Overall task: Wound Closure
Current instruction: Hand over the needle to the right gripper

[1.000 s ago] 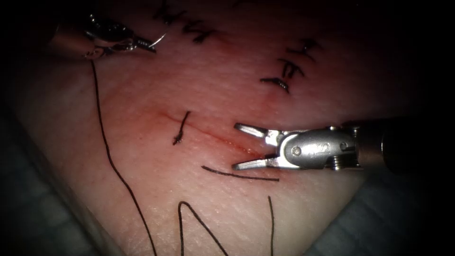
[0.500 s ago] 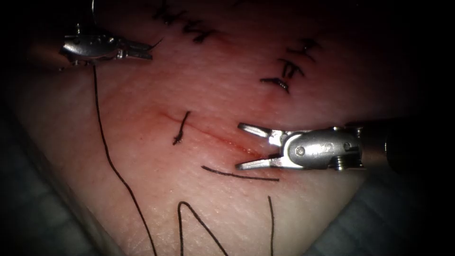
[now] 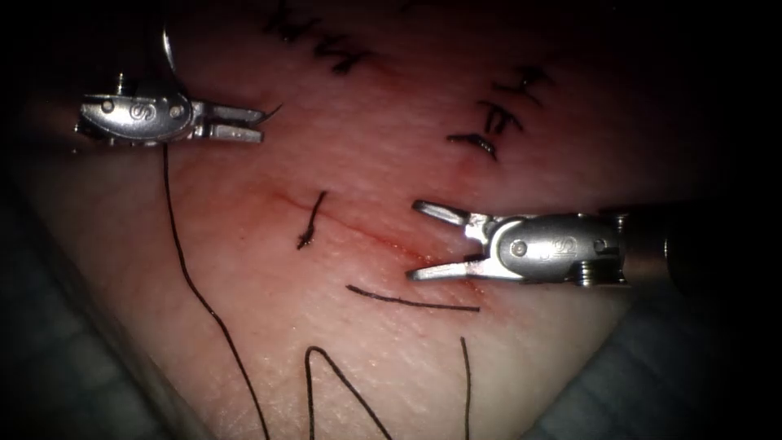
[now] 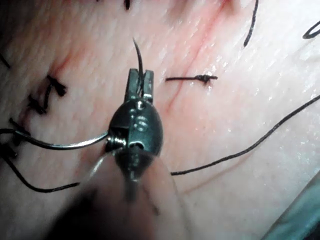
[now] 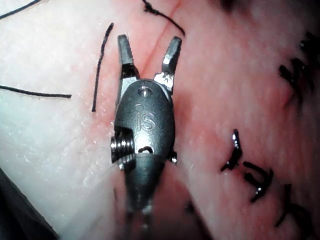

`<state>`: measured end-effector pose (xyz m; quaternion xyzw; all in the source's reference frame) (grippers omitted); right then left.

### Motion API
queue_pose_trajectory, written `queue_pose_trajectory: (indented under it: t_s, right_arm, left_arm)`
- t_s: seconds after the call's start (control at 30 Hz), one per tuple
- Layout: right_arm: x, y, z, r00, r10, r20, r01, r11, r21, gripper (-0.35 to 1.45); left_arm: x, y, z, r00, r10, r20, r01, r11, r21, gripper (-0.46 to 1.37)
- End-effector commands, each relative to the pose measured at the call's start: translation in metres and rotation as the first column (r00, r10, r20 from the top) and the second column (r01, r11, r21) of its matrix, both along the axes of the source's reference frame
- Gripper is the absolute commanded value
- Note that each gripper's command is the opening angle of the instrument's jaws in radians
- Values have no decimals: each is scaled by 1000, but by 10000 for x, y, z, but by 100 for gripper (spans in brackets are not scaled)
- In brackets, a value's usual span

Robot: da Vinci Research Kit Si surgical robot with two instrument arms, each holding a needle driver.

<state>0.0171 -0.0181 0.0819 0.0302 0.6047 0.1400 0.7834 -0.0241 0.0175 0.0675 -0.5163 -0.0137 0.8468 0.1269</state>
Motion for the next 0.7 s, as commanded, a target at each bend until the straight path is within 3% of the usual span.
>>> queue_pose_trajectory:
  t_s: [0.03, 0.47, 0.7]
  right_arm:
    - [0, 0, 1, 1000, -1, 0, 1, 1000, 13, 85]
    - [-11, 10, 1, 1000, -5, 3, 5, 998, 70, 84]
    - [-14, 16, 4, 1000, 1, 6, -2, 995, 96, 84]
  left_arm:
    - [-3, -2, -3, 1000, 16, 3, -16, 1000, -12, -35]
    - [-44, -49, -47, 987, 145, 70, -138, 986, -97, -35]
    - [-74, -65, -61, 965, 248, 90, -225, 952, -208, -35]
